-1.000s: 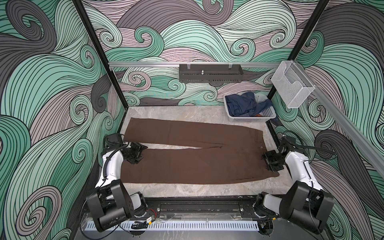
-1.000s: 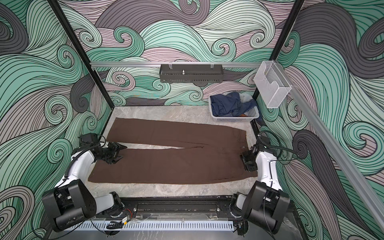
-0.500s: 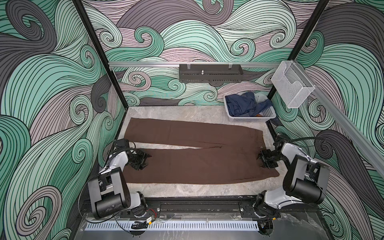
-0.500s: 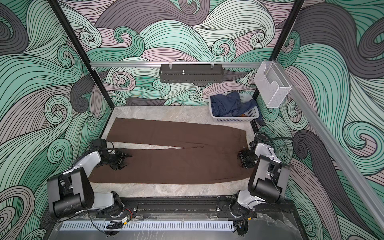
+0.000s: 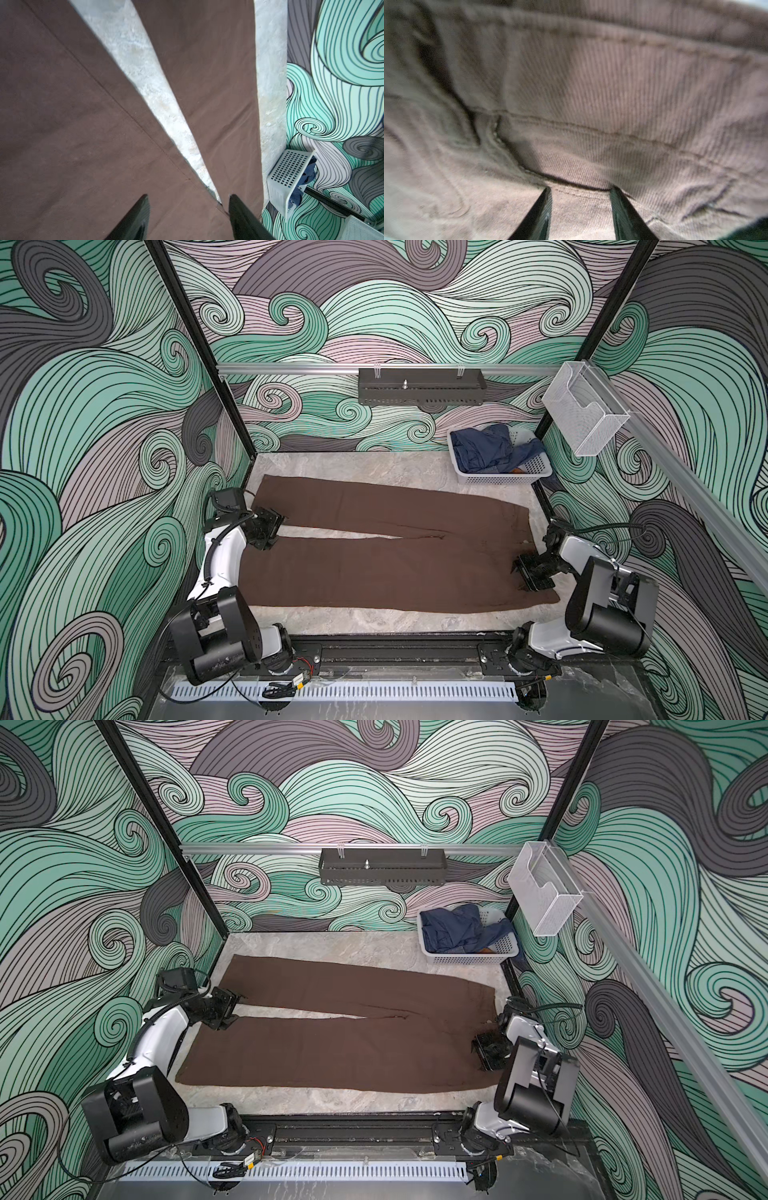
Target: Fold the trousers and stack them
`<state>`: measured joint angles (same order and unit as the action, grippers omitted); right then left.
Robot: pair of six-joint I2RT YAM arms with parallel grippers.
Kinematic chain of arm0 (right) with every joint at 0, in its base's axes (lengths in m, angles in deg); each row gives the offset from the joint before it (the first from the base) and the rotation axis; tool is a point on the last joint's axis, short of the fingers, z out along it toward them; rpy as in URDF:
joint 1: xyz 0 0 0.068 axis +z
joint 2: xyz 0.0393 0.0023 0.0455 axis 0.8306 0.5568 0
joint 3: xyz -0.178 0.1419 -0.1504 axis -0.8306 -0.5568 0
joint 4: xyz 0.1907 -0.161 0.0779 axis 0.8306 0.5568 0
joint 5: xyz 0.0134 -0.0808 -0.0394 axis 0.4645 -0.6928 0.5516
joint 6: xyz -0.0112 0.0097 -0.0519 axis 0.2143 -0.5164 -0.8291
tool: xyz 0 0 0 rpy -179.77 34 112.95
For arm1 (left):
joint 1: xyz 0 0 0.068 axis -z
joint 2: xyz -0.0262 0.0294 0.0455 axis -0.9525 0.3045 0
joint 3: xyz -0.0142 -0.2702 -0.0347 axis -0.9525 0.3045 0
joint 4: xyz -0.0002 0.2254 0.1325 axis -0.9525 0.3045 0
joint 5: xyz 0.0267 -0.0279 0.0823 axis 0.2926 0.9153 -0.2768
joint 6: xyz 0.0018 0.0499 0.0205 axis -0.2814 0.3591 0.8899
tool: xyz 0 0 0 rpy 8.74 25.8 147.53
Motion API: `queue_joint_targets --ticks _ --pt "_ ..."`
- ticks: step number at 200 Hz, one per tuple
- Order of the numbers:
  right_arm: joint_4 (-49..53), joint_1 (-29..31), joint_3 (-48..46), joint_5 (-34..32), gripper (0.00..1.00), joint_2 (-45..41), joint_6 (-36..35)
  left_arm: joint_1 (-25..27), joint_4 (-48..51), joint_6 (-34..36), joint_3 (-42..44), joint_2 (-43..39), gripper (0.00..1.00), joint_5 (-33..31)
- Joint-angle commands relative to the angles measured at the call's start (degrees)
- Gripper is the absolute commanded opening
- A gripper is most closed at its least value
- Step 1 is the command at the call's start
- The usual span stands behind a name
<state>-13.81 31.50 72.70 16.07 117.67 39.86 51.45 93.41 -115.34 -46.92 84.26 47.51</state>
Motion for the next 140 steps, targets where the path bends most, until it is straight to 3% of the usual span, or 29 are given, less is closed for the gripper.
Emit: queue_joint_targets --ticks 1,20,40,96,140 --pt "8.59 -0.09 2.60 -5.83 0.49 -4.64 2.24 -0.05 1.87 -1.55 -2.82 4.03 0.64 -1.01" --pt "10.79 0.59 10.44 -6.85 0.49 -7.30 6.06 0.30 0.34 -2.74 -4.60 7.04 0.64 -0.78" --pt "12.16 2.34 21.72 -8.69 0.50 -4.12 11.24 1.51 -0.50 -3.72 -7.50 9.66 0.64 -1.14" --pt "15.49 6.00 50.34 -9.96 0.49 22.38 22.51 6.08 -1.16 -5.69 -15.44 18.34 0.64 -4.45" --pt "16.49 8.62 63.44 -12.06 0.50 36.65 28.62 7.11 -2.25 -7.17 -17.47 21.25 0.64 -5.19"
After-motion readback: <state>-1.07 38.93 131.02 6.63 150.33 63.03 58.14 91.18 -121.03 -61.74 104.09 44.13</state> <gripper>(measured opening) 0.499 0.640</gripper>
